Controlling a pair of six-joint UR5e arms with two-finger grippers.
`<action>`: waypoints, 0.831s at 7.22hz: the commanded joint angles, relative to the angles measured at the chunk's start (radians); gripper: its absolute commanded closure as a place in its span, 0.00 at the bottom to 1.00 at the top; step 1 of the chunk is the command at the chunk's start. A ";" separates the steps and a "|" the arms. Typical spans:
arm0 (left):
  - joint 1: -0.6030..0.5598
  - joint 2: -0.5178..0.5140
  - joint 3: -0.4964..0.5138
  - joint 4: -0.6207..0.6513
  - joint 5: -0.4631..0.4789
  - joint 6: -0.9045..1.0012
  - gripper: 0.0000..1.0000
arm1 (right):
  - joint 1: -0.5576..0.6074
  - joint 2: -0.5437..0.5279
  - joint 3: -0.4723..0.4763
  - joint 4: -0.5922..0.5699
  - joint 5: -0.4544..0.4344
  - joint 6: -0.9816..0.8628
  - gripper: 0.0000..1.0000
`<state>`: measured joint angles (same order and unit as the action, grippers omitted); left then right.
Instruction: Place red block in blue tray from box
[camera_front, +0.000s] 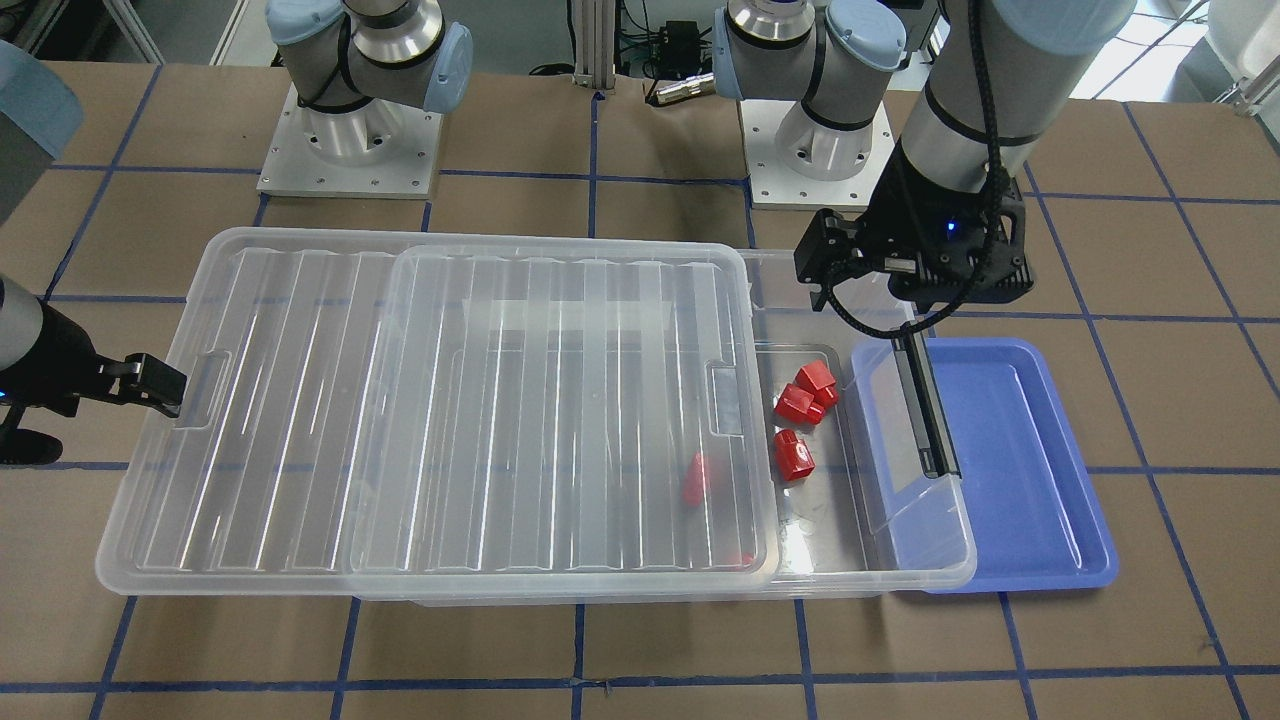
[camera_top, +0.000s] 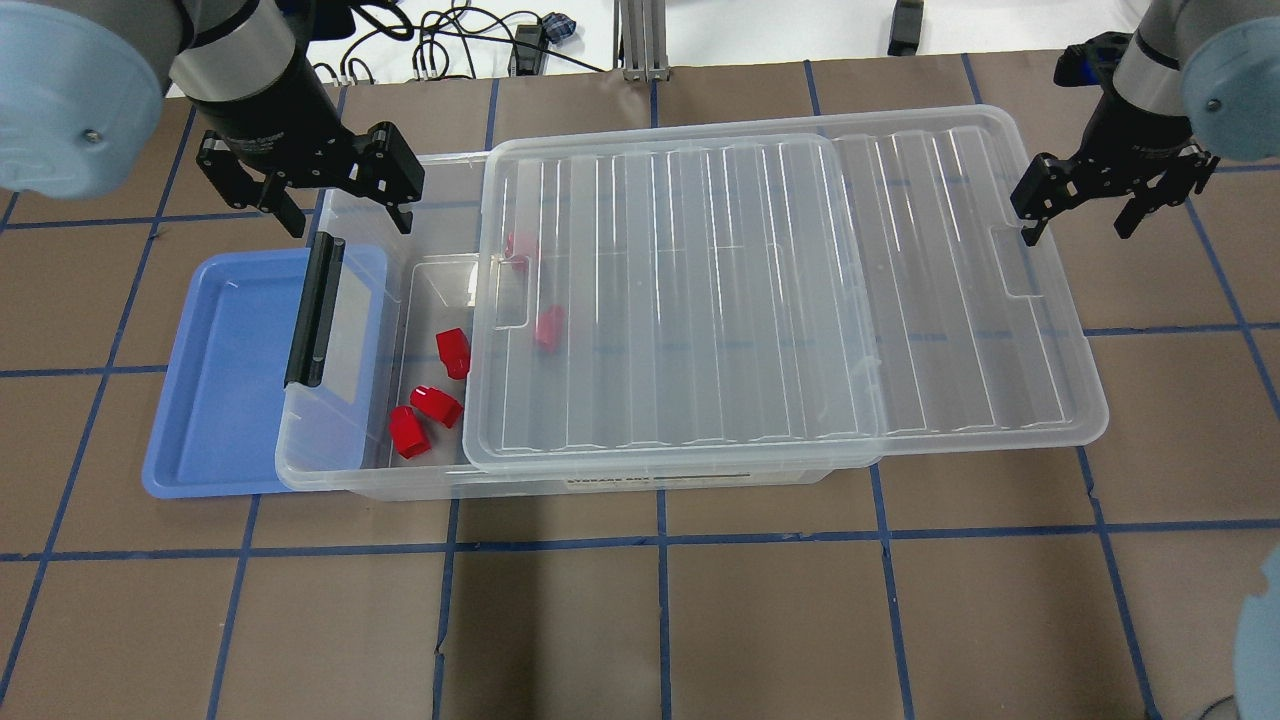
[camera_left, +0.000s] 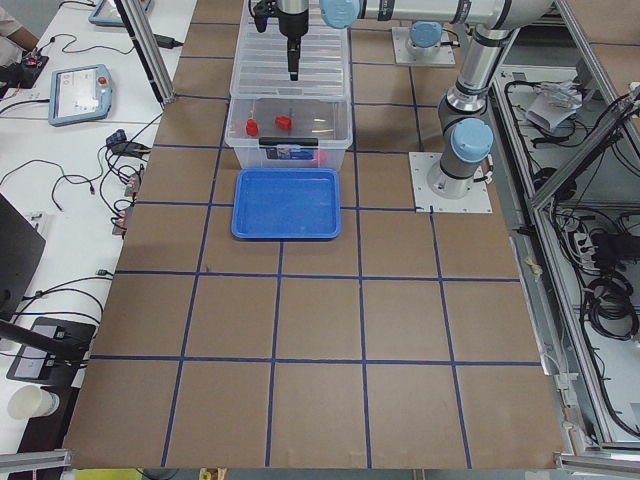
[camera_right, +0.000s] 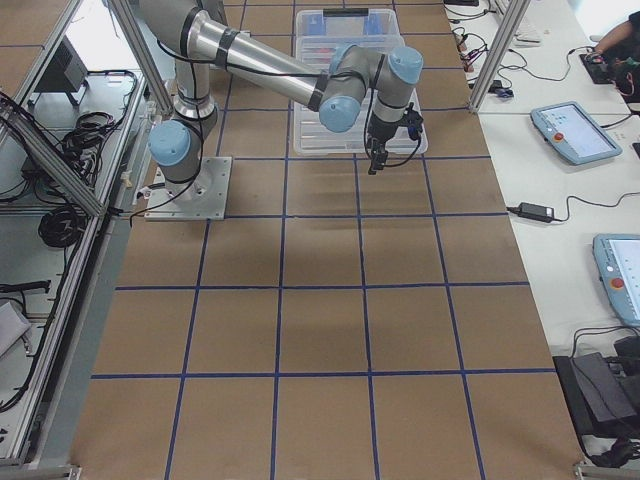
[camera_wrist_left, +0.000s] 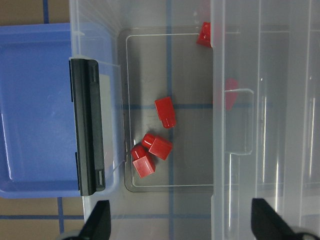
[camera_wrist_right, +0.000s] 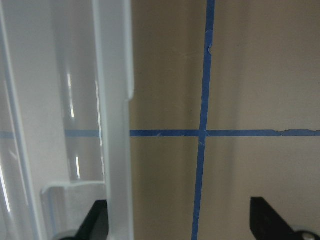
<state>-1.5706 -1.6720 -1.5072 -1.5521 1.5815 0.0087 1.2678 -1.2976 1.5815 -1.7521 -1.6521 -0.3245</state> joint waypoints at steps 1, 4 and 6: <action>0.007 -0.075 0.002 0.004 0.002 0.000 0.00 | -0.042 0.000 0.000 0.000 -0.006 -0.069 0.00; 0.008 -0.167 -0.028 0.097 -0.012 -0.089 0.00 | -0.059 0.004 0.002 -0.018 -0.026 -0.105 0.00; 0.007 -0.198 -0.106 0.201 -0.012 -0.099 0.00 | -0.085 0.003 0.008 -0.041 -0.028 -0.134 0.00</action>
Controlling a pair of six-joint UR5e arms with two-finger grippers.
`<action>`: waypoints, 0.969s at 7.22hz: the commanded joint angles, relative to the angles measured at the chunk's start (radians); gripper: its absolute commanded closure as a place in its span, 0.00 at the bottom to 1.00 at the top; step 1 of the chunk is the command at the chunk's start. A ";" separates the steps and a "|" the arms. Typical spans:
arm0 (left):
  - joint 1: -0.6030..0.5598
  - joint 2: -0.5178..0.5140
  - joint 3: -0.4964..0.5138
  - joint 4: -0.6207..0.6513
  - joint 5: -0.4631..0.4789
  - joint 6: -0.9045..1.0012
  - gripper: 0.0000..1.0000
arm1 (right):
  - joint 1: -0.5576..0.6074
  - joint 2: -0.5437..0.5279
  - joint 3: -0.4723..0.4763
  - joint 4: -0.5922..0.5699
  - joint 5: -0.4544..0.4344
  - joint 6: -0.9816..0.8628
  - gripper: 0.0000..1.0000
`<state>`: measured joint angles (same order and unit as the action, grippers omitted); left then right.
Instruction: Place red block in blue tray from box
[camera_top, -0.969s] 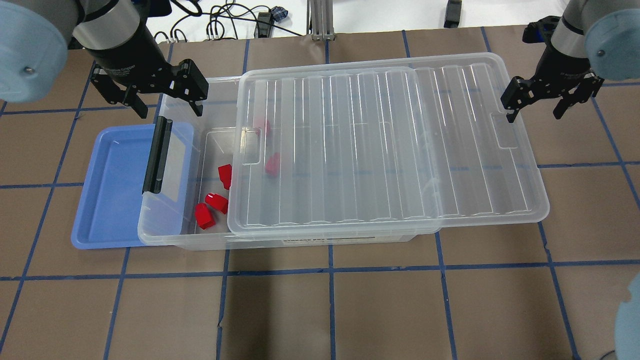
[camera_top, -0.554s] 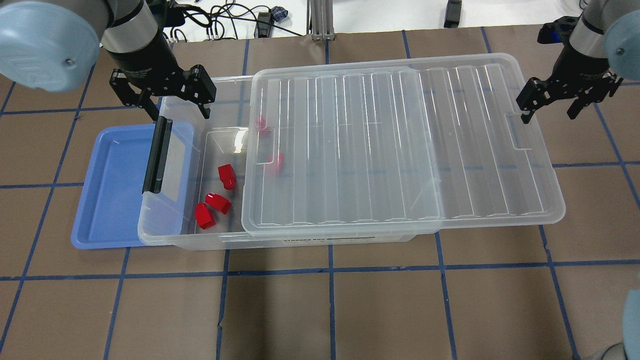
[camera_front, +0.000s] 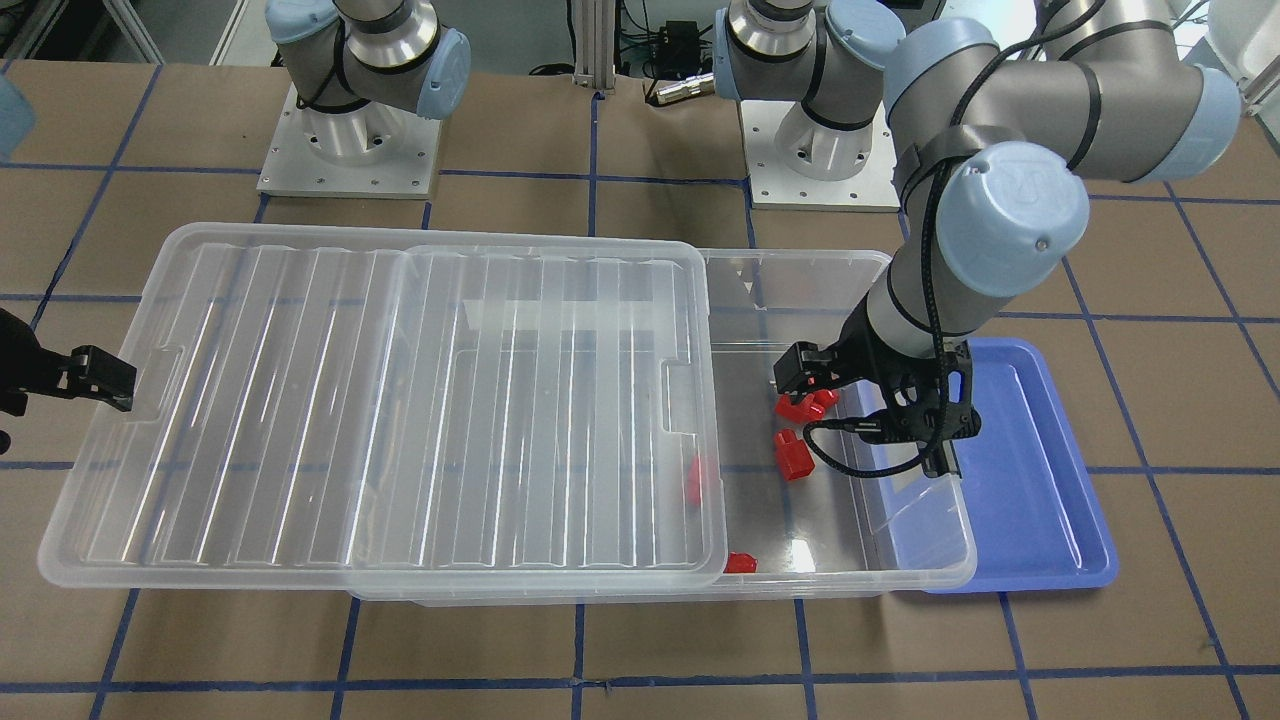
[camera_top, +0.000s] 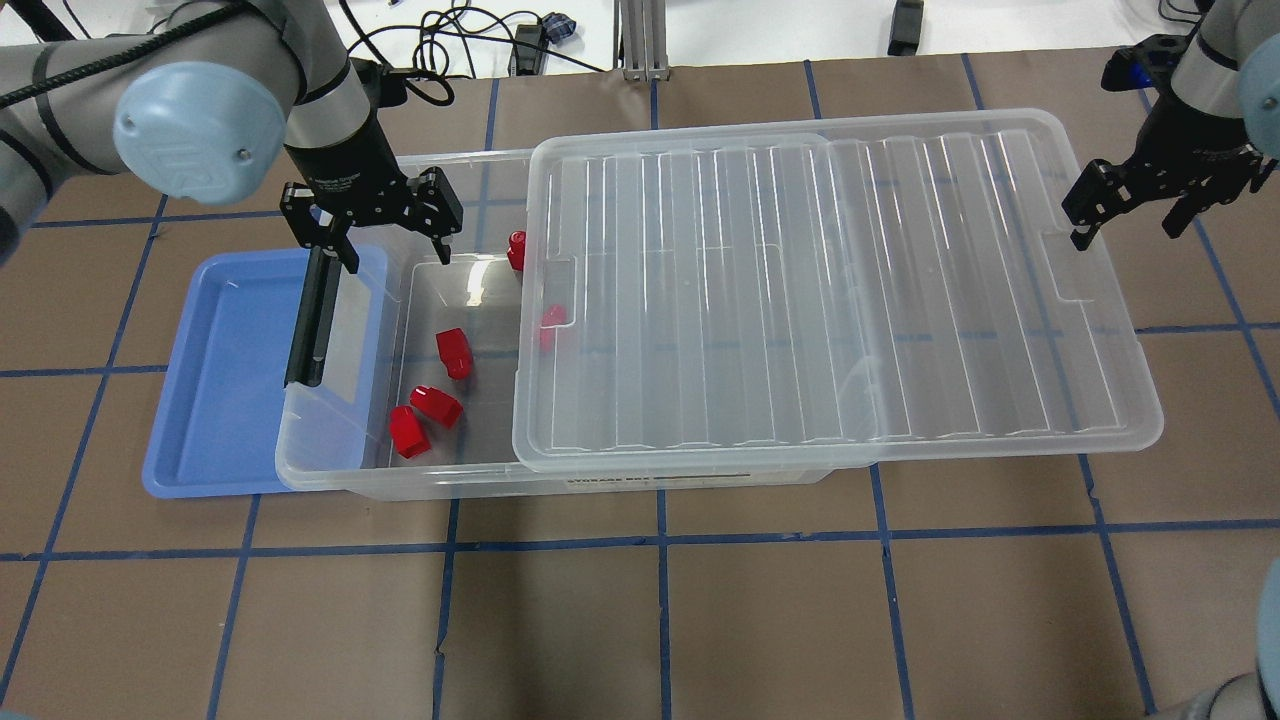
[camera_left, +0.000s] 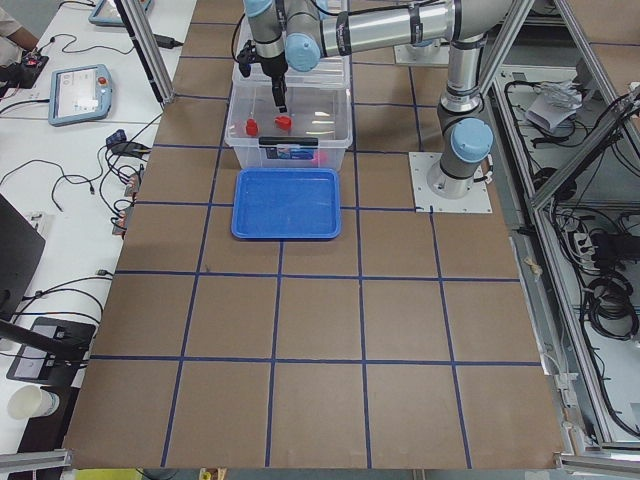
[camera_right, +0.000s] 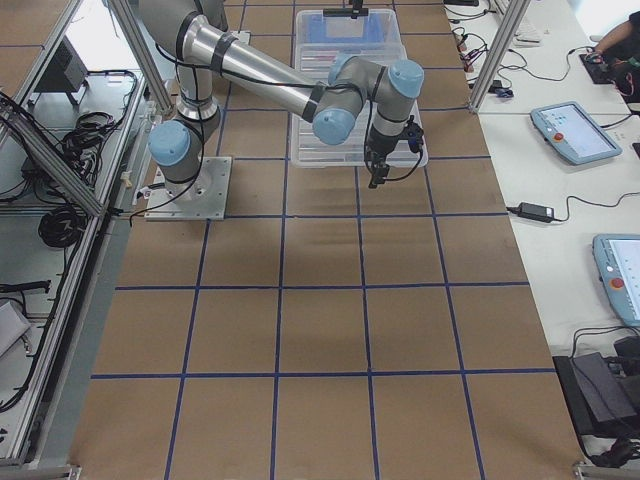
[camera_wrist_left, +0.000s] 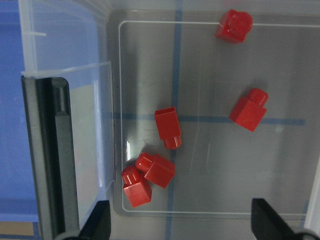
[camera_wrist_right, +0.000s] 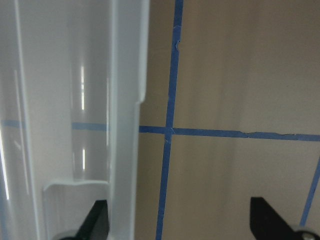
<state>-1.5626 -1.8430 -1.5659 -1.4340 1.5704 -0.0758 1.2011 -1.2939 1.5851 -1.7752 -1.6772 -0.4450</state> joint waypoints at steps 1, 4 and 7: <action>-0.001 -0.039 -0.107 0.168 0.000 -0.010 0.00 | -0.020 -0.002 0.003 -0.015 -0.003 -0.011 0.00; 0.001 -0.070 -0.146 0.248 -0.003 -0.012 0.00 | -0.017 -0.018 -0.007 -0.001 -0.001 0.002 0.00; 0.001 -0.090 -0.166 0.279 -0.026 -0.016 0.00 | -0.014 -0.040 -0.008 0.005 0.002 0.002 0.00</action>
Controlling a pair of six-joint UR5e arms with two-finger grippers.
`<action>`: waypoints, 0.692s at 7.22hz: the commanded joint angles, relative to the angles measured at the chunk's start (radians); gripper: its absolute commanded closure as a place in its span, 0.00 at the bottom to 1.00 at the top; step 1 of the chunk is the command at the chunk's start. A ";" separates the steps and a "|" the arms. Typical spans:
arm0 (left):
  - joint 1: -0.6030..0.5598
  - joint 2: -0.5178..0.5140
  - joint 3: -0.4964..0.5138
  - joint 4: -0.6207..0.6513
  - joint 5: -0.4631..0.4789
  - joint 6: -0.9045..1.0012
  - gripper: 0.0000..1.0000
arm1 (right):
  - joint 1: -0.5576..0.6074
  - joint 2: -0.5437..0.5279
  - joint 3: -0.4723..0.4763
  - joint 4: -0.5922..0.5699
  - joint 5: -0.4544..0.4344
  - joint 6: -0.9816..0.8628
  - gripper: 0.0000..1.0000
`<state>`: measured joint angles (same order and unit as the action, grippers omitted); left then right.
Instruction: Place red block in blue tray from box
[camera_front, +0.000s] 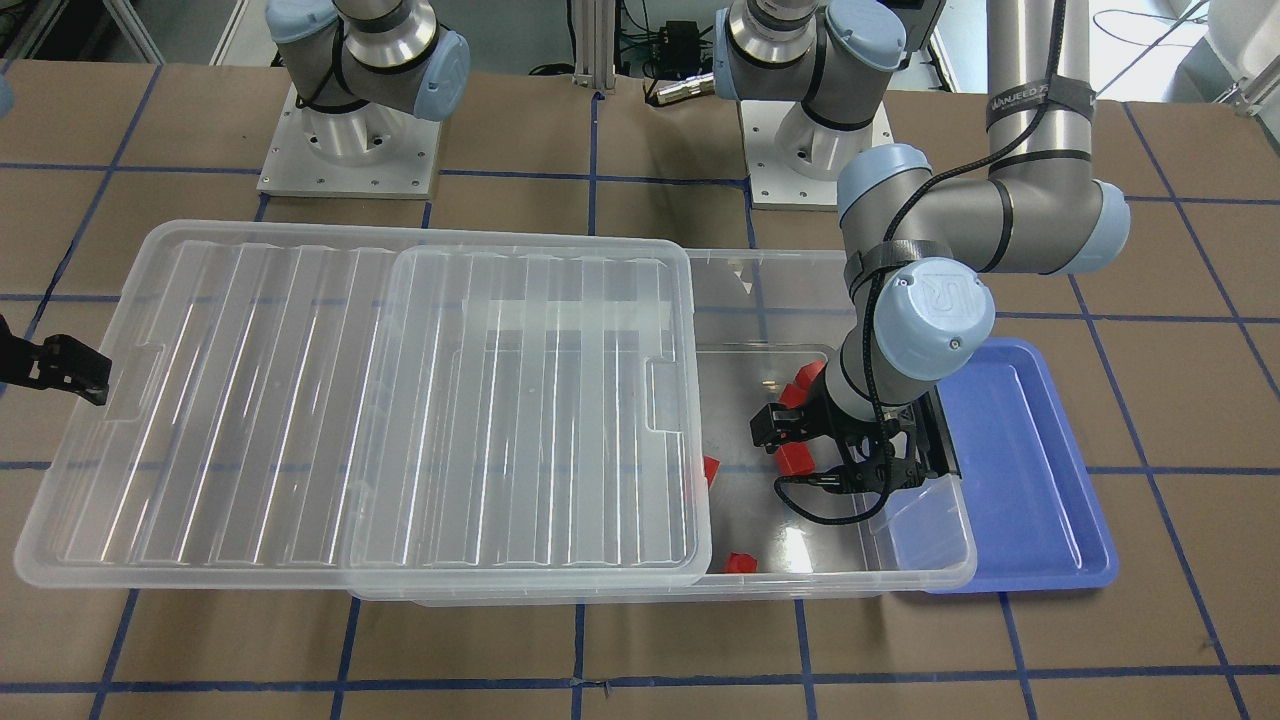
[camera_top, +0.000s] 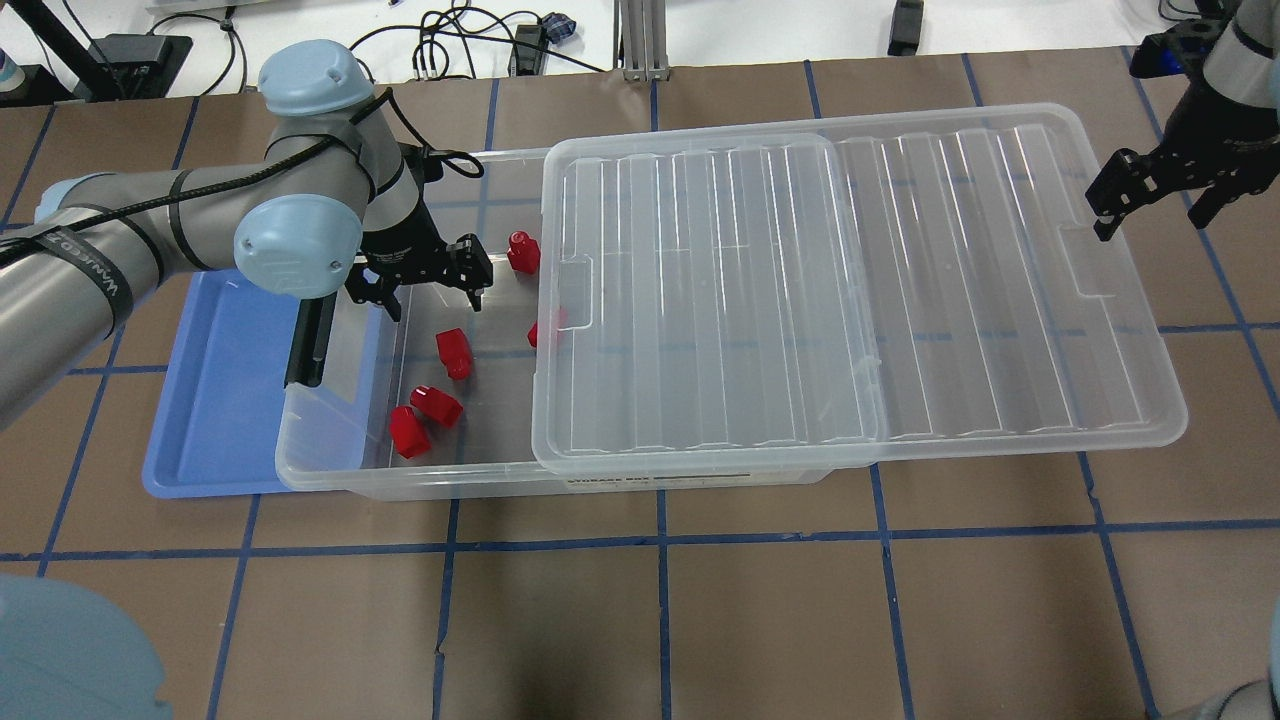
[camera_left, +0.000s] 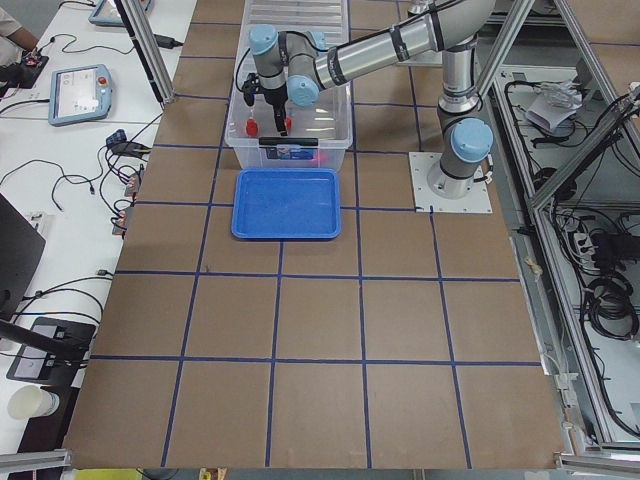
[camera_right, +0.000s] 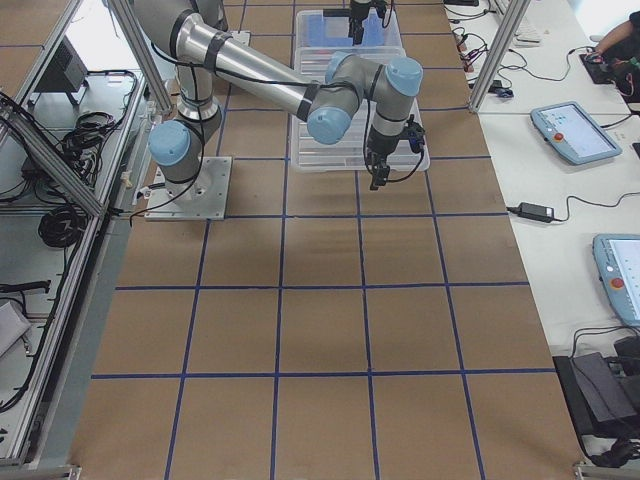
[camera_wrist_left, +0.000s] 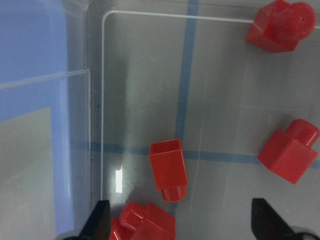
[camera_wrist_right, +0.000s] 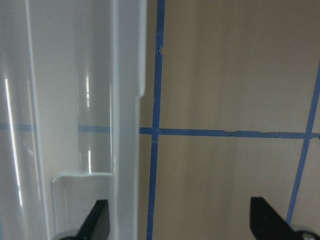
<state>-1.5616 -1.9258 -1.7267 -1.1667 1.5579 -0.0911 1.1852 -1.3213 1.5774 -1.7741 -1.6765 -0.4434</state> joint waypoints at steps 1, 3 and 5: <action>0.000 -0.013 -0.007 0.021 -0.013 -0.001 0.00 | 0.002 -0.033 0.000 0.005 0.001 0.000 0.00; 0.018 -0.027 -0.071 0.132 -0.012 -0.012 0.00 | 0.004 -0.128 0.000 0.089 0.015 0.000 0.00; 0.018 -0.064 -0.149 0.257 -0.012 -0.103 0.00 | 0.004 -0.202 -0.002 0.123 0.003 0.005 0.00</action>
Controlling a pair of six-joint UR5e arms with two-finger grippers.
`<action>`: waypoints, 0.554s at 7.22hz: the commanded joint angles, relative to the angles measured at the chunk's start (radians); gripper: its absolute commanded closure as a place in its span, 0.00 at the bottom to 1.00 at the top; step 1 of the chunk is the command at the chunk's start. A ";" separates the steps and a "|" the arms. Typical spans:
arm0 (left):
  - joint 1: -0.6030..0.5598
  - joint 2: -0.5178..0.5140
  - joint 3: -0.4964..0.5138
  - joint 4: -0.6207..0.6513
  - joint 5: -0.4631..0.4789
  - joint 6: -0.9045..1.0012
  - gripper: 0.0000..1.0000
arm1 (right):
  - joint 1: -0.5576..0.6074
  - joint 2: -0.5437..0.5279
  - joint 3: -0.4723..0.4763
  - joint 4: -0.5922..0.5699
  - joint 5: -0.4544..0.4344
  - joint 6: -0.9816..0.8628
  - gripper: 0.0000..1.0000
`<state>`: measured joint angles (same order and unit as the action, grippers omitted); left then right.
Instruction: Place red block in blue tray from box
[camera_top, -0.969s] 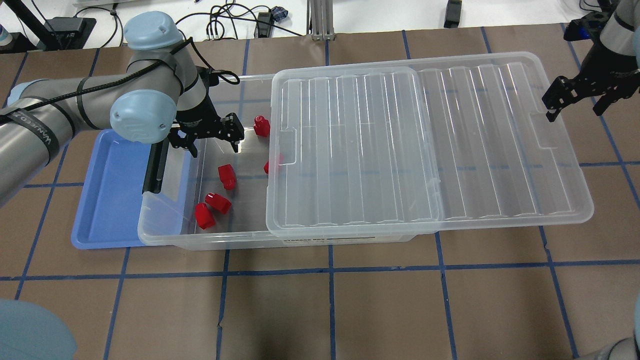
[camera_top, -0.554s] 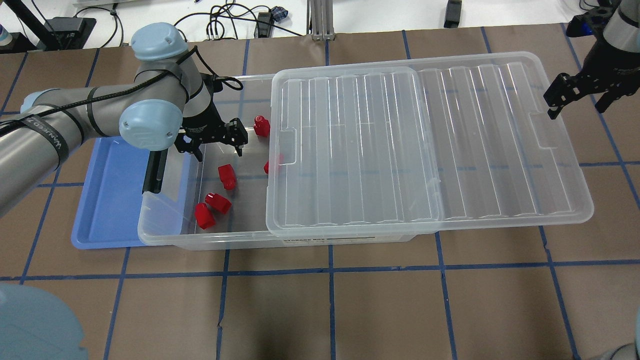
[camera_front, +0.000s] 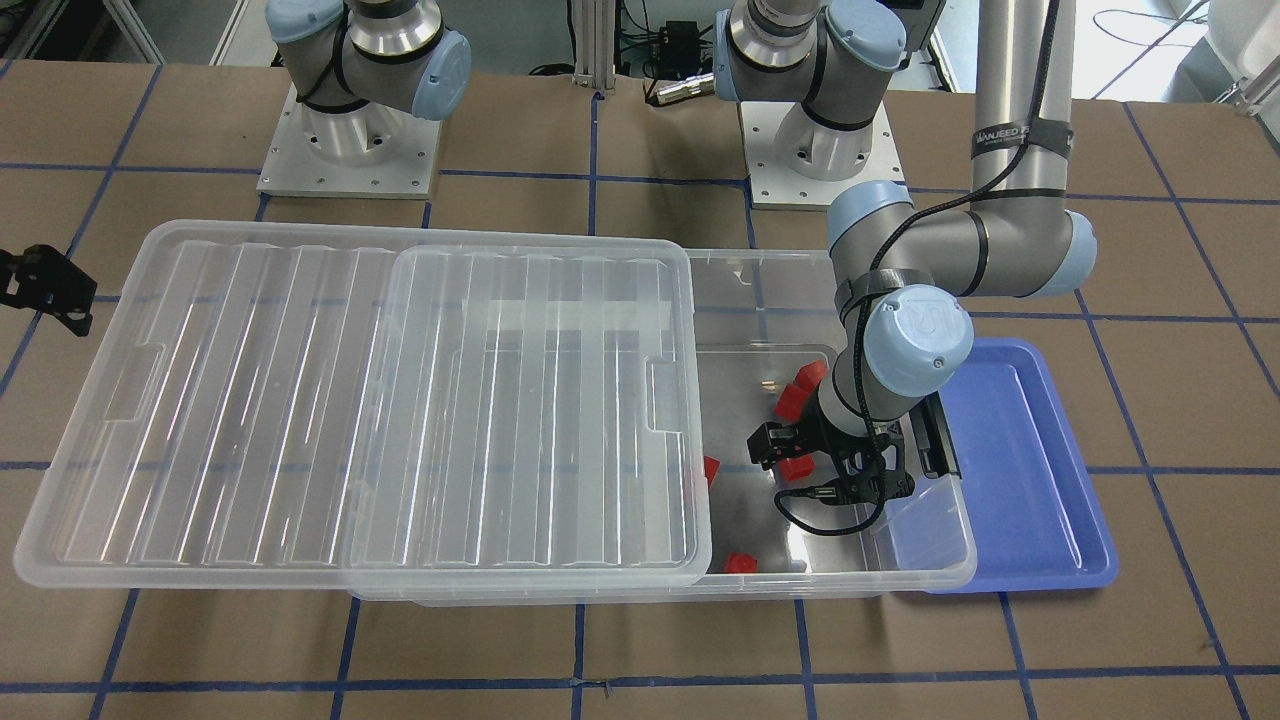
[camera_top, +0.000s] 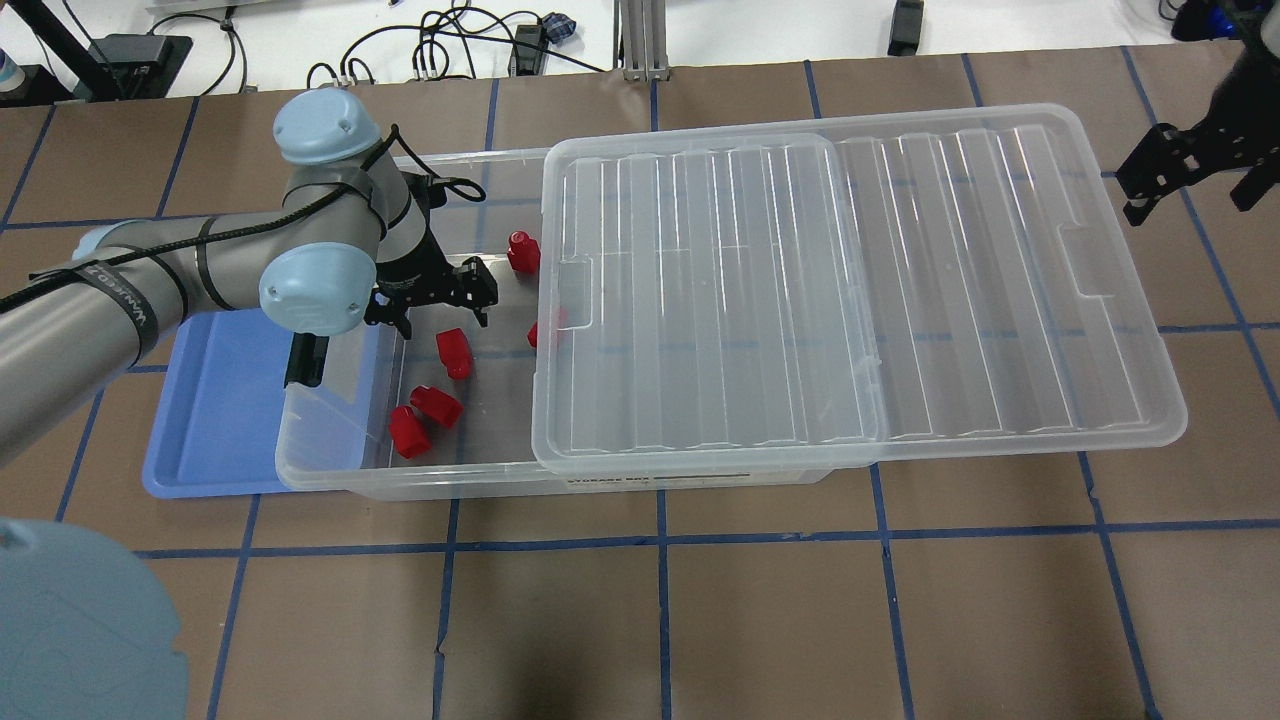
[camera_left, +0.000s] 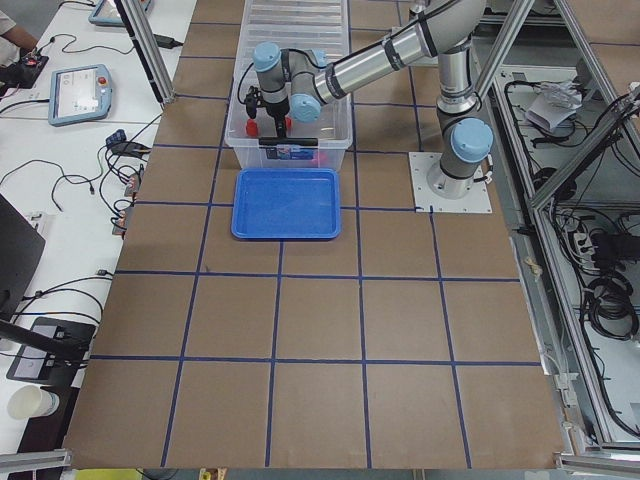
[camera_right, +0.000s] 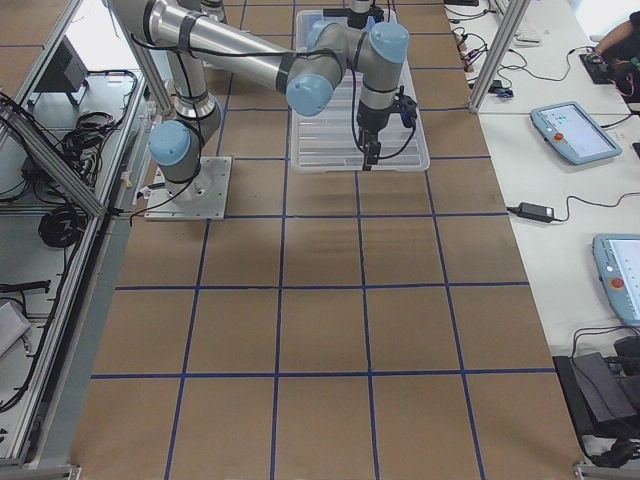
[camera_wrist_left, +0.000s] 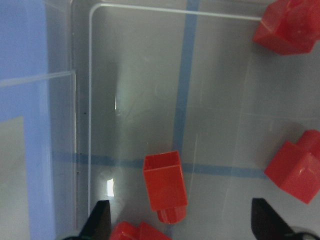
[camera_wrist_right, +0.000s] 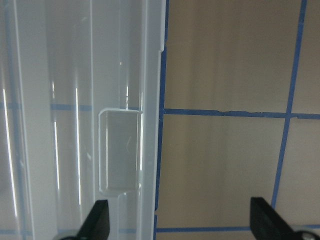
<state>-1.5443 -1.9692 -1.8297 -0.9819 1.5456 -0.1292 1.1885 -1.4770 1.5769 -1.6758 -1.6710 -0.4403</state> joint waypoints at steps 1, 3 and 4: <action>0.003 -0.020 -0.048 0.075 0.001 -0.060 0.11 | 0.000 -0.063 0.006 0.033 -0.003 0.000 0.00; 0.001 -0.028 -0.059 0.071 -0.004 -0.061 0.39 | 0.000 -0.081 0.000 0.068 -0.003 -0.012 0.00; 0.001 -0.028 -0.054 0.069 -0.037 -0.043 0.88 | 0.000 -0.089 0.012 0.080 -0.003 -0.012 0.00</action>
<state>-1.5425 -1.9960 -1.8851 -0.9114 1.5344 -0.1848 1.1888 -1.5529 1.5813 -1.6140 -1.6735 -0.4489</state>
